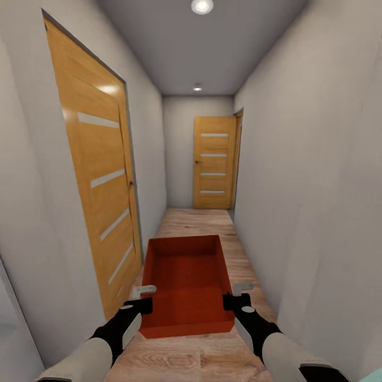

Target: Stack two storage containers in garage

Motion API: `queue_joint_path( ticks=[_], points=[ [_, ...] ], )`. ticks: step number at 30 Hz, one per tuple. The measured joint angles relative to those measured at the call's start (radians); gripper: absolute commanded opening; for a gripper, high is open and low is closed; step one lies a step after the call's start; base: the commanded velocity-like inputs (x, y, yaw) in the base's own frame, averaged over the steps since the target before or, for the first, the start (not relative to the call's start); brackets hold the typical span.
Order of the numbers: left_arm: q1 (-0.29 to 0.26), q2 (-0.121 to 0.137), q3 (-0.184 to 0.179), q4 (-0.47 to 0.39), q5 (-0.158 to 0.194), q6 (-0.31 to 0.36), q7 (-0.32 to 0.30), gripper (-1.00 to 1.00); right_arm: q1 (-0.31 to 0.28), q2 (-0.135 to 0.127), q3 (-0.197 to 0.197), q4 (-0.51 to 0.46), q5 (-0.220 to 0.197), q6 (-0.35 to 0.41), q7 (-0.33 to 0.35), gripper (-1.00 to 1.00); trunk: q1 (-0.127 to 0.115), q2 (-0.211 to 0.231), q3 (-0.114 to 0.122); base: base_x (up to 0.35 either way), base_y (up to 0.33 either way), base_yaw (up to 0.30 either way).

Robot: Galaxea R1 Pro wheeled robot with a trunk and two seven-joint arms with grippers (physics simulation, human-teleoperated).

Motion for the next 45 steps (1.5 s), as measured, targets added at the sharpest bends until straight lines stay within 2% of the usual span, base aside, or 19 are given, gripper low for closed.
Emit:
queue_joint_path(
  ticks=[7, 45],
  points=[
    [0.000, 0.000, 0.000, 0.000, 0.000, 0.000, 0.000, -1.00, -0.001, 0.000, 0.000, 0.000, 0.001, 0.000, 0.000, -1.00, 0.000, 0.000, 0.000, 0.321, 0.000, -0.103],
    [0.000, 0.000, 0.000, -0.001, 0.000, -0.005, 0.000, -1.00, -0.001, 0.000, 0.000, 0.000, 0.001, -0.005, -0.001, -1.00, 0.000, 0.000, 0.000, 0.321, 0.000, -0.001]
  ],
)
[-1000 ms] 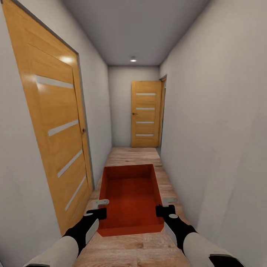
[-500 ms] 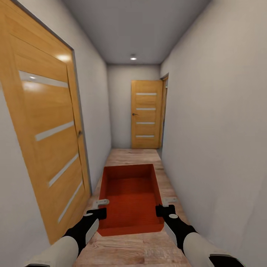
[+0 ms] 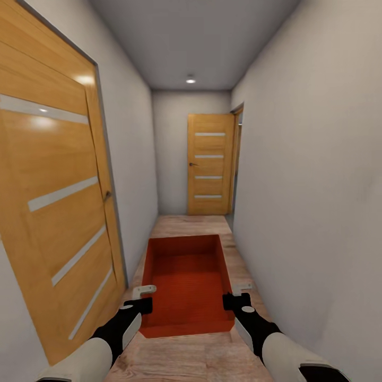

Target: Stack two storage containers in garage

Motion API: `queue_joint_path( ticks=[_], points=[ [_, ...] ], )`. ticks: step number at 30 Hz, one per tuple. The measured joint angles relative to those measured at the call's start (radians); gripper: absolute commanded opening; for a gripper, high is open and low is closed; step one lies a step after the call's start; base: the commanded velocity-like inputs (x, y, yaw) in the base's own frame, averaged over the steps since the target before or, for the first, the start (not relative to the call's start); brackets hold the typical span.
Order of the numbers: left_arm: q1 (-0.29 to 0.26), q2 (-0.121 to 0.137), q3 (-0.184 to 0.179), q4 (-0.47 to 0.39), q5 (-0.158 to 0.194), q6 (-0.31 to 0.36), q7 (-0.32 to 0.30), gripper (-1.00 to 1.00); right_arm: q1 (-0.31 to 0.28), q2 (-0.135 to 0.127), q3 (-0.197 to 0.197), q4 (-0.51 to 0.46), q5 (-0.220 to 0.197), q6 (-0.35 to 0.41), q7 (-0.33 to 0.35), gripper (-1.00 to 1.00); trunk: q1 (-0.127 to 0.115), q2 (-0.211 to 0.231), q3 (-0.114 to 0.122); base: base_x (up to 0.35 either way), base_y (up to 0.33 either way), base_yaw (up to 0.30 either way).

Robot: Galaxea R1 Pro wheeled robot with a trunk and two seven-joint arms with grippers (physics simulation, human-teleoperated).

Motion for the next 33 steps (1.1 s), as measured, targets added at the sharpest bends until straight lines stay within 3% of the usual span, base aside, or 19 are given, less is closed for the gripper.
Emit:
queue_joint_path(
  ticks=[33],
  points=[
    [0.000, 0.009, 0.006, 0.002, -0.005, -0.002, -0.020, -1.00, 0.001, 0.007, -0.001, 0.000, 0.000, 0.001, -0.007, -1.00, 0.000, 0.000, 0.000, 0.322, 0.000, 0.000]
  ],
)
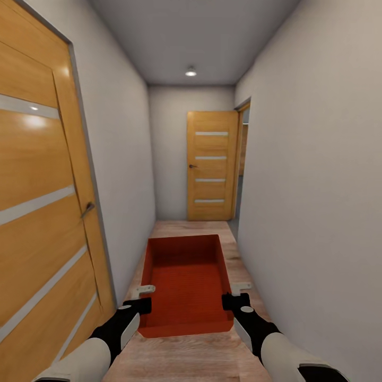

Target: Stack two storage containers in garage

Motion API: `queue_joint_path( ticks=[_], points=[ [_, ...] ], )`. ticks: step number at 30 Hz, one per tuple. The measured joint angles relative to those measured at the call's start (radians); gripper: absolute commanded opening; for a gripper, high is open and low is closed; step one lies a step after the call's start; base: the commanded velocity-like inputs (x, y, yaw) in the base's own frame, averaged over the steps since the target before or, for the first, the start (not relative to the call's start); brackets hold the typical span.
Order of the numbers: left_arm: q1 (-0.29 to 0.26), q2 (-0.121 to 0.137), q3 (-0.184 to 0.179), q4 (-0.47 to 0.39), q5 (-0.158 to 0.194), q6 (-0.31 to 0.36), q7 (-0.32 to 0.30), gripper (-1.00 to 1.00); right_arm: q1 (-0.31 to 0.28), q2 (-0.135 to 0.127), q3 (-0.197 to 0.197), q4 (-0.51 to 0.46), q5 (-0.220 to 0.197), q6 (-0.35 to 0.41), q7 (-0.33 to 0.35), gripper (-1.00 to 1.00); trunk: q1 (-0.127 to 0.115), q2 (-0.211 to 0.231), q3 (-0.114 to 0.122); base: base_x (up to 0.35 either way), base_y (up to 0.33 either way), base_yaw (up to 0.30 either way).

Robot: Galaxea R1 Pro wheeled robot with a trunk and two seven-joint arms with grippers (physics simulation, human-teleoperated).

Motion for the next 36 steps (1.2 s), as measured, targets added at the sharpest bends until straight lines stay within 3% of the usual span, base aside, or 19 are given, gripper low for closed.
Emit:
queue_joint_path(
  ticks=[36],
  points=[
    [0.000, 0.000, 0.000, 0.000, 0.000, -0.002, 0.000, -1.00, 0.000, 0.000, 0.002, 0.000, -0.002, -0.002, 0.000, -1.00, 0.000, 0.000, 0.000, 0.322, 0.000, 0.000]
  ],
)
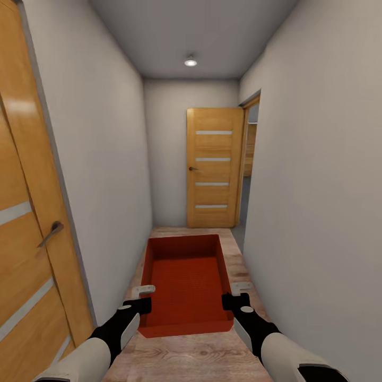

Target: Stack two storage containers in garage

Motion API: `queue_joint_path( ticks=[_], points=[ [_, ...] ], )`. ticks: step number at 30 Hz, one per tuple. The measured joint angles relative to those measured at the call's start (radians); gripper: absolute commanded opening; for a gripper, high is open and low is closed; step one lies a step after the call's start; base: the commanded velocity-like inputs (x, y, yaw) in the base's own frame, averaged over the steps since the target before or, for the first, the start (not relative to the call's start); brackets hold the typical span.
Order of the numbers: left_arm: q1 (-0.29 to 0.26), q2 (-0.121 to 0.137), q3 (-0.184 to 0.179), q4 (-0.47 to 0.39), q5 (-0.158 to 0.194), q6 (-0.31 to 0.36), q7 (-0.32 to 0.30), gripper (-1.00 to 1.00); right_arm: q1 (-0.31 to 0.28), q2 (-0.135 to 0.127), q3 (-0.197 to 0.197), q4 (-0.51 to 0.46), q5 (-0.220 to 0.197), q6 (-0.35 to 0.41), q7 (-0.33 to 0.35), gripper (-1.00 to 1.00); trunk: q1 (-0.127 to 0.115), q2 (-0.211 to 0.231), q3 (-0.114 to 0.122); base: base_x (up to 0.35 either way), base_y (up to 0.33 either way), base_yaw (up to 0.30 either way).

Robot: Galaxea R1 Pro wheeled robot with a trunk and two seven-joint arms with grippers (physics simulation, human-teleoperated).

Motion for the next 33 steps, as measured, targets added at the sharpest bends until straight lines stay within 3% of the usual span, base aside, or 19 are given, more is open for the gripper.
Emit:
queue_joint_path(
  ticks=[33],
  points=[
    [0.000, -0.001, 0.000, 0.002, 0.000, -0.004, 0.001, -1.00, 0.000, -0.001, 0.000, 0.000, 0.001, -0.002, 0.001, -1.00, 0.000, 0.000, 0.000, 0.322, 0.000, 0.000]
  ],
)
